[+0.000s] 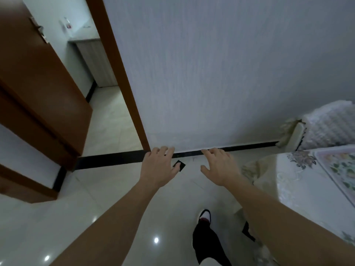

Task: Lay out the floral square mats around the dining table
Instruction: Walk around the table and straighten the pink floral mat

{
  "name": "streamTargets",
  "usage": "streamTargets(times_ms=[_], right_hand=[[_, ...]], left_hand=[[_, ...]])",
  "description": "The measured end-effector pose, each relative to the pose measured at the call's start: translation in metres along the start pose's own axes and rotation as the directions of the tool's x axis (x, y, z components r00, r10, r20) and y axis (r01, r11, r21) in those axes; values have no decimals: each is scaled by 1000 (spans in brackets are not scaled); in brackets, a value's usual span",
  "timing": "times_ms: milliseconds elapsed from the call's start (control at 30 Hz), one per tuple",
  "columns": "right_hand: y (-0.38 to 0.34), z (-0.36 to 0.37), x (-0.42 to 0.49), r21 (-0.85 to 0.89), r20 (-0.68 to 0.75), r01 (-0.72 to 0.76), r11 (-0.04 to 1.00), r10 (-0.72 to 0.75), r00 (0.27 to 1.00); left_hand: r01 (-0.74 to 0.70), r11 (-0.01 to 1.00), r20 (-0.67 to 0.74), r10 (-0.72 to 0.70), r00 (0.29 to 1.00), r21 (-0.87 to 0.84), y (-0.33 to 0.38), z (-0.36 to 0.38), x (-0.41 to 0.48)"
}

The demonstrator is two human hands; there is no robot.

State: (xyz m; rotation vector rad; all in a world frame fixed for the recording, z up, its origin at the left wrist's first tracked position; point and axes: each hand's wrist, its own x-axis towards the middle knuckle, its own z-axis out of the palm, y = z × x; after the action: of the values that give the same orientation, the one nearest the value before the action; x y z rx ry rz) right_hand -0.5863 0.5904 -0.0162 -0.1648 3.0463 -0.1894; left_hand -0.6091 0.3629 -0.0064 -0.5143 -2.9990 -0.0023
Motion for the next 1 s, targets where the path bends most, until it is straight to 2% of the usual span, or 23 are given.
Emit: streamTargets(times_ms=[200, 500, 833, 1000], right_hand=[[65, -2, 83, 43, -6, -95, 995, 96, 995], [210, -46, 218, 101, -61, -229, 968, 236, 970], [335, -70, 267, 85, -64, -430, 899, 436, 898], [390, -74, 279, 108, -65, -536, 837, 544, 836]], left_hand=[[-119, 992, -10, 120, 993, 27, 20, 20, 119], [-263, 963, -55, 266, 962, 59, 89, 25, 341], [-454, 891, -57, 453, 890, -17, 186, 32, 483], [-569, 822, -28, 568, 823, -43, 239, 42, 549]])
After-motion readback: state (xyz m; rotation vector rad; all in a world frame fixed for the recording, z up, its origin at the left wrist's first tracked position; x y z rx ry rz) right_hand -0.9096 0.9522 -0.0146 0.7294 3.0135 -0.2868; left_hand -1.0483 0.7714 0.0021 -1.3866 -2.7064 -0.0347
